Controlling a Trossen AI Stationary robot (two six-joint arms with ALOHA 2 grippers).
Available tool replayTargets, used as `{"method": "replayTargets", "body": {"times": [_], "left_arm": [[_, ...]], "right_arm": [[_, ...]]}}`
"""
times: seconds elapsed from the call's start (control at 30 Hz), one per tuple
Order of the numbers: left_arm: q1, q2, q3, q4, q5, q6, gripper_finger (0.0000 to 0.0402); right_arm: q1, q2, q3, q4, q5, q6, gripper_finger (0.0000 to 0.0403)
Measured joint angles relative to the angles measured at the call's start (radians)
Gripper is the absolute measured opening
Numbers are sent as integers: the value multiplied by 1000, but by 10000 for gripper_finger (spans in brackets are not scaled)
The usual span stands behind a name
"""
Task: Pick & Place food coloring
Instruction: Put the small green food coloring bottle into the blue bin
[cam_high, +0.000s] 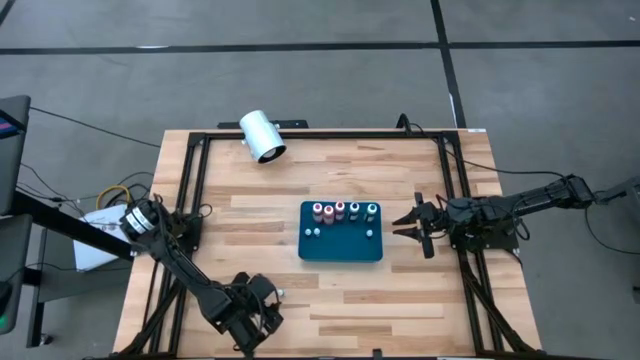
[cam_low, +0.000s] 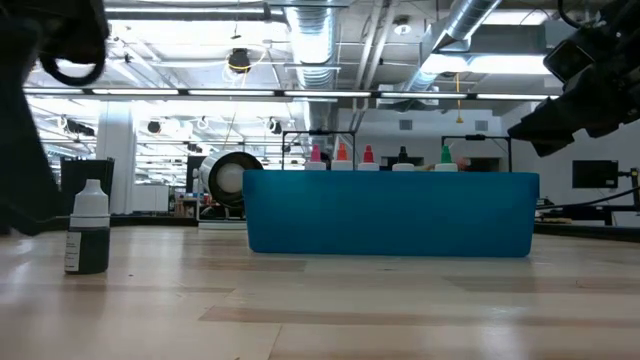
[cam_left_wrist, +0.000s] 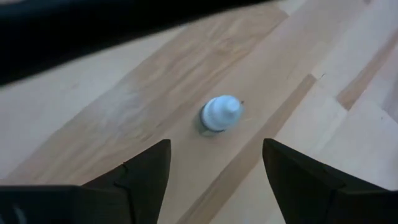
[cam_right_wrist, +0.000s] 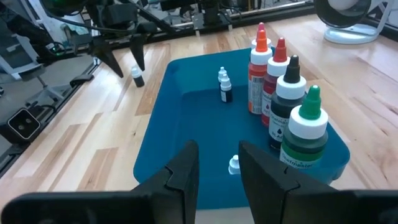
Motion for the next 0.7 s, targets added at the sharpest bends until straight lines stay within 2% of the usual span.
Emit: {"method": "replayTargets", "body": {"times": [0.2,0.43,0.57,0.7], "left_arm": [[41,1,-12,71,11,121,245],[89,1,-13,63,22,182,245],[103,0,-13,60,70,215,244],[105,0,-13,47,82,214,228]], "right_arm": [[0,0,0,-22,0,0,102],[0,0,0,-35,0,0,102],[0,0,0,-49,0,0,102],[0,0,0,-49,0,0,102]]}}
